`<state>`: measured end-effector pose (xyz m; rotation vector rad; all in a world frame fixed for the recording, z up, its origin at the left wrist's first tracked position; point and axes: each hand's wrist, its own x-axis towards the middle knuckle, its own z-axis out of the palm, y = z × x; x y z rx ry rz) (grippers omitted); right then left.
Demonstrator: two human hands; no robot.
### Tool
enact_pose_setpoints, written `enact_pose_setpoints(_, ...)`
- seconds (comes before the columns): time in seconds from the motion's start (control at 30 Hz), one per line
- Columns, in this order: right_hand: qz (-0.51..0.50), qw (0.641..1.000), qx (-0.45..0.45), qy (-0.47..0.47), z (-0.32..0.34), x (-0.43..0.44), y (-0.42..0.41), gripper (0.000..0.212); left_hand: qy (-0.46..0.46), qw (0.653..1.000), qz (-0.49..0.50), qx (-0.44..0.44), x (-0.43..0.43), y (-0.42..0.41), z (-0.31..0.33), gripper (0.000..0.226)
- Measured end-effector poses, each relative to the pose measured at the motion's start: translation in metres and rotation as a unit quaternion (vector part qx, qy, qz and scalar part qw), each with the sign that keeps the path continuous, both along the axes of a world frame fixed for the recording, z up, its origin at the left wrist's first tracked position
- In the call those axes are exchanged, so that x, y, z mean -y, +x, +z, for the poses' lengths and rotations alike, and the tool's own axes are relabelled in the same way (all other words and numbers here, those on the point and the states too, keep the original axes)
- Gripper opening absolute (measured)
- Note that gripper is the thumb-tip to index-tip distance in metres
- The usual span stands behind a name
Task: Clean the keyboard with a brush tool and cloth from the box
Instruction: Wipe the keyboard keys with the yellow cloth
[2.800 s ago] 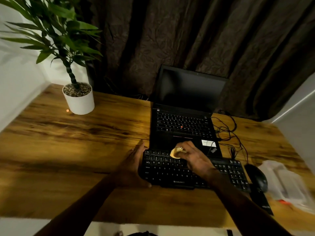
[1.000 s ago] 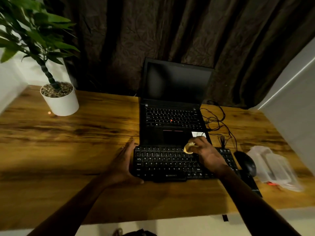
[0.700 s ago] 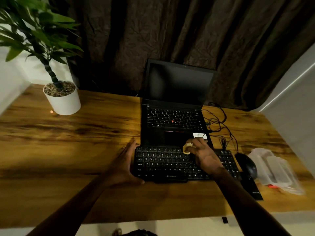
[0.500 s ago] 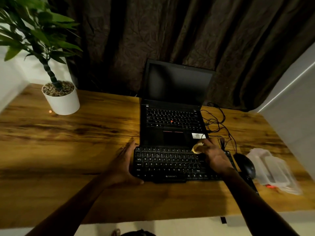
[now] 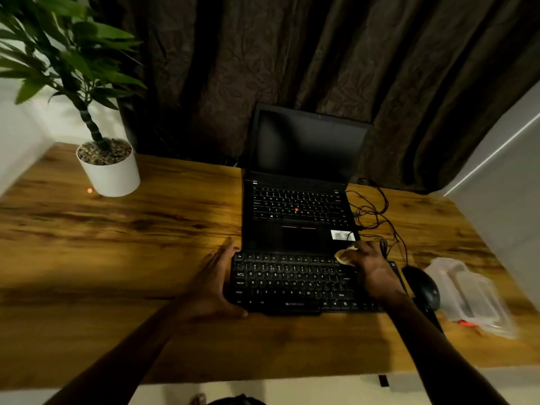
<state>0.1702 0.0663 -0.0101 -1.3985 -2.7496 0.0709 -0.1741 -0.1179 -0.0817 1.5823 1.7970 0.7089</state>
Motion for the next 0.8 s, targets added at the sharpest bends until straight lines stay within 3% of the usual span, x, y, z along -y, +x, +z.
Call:
enact_pose_setpoints(0.2,0.03,0.999,-0.024,-0.007,-0.005,0.018,-0.011,0.052,-0.004,1.0,0.004,-0.009,0.001,0.0,-0.002,0.161)
enact_pose_setpoints(0.33,-0.077,0.995,-0.051,-0.047,-0.002,0.013,0.009,0.044,0.004,1.0,-0.001,-0.006,0.0,0.0,0.001,0.158)
enact_pose_setpoints(0.43,-0.082,0.992,-0.082,-0.044,-0.002,0.018,0.008,0.046,0.004,1.0,0.001,-0.009,0.0,0.0,0.0,0.159)
enact_pose_setpoints(0.57,-0.044,0.998,-0.035,-0.006,-0.002,0.036,-0.016,0.049,0.009,1.0,0.001,-0.005,0.0,0.002,0.0,0.16)
enact_pose_setpoints(0.7,-0.088,0.994,0.062,-0.002,0.002,0.036,-0.011,0.049,0.013,1.0,-0.007,-0.001,-0.001,0.0,0.001,0.164)
enact_pose_setpoints(0.8,-0.095,0.995,0.017,0.03,-0.001,0.041,-0.013,0.048,0.013,1.0,-0.009,0.002,0.0,-0.001,0.001,0.164)
